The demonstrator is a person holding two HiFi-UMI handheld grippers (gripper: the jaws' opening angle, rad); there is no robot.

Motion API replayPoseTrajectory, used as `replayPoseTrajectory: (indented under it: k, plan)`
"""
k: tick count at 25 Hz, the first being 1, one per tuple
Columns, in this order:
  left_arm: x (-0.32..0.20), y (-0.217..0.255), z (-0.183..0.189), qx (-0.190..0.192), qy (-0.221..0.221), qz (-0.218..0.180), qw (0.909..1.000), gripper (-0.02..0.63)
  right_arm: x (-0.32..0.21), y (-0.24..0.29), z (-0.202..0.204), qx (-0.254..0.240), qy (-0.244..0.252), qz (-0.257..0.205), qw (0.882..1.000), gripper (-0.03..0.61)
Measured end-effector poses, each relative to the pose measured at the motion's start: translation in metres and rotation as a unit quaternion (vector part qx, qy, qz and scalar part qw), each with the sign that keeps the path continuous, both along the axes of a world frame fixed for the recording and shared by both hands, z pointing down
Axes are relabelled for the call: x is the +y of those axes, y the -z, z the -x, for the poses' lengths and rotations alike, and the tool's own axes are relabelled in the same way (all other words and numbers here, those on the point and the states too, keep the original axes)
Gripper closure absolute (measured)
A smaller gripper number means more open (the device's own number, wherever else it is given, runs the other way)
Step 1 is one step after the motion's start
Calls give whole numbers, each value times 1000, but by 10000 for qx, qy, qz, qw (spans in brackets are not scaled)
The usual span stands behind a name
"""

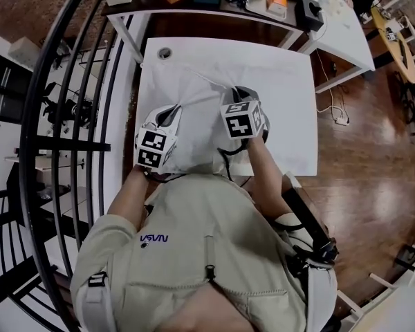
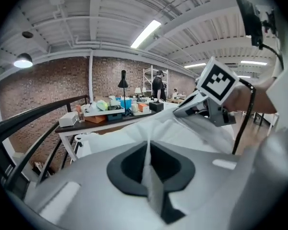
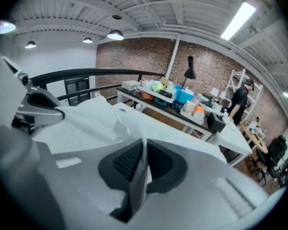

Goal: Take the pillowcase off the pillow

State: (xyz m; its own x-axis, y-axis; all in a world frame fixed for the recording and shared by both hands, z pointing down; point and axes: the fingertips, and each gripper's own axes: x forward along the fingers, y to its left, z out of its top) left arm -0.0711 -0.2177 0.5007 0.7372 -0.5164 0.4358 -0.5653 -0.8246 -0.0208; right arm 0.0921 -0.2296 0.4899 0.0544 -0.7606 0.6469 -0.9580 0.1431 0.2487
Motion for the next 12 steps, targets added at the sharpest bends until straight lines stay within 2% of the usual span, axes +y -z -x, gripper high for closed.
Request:
replayPoseTrajectory:
  k: [4,7,9,12]
  plan:
    - [15,12,22,357,88,-22,9993,600,21,2,-56,-252,-714,-141,9970,568]
    - [25,3,31,485,122,192,9986,600,41,-17,-82,-433,-1069,-71,9933,568]
    - [29,-16,33,552,205,512,9970,601,46,-27,-78,-372,-1086,-20,9934,569]
    - [28,-45,34,610,326,883,9937,600,43,-32,-64,-78,-828,58,9965,569]
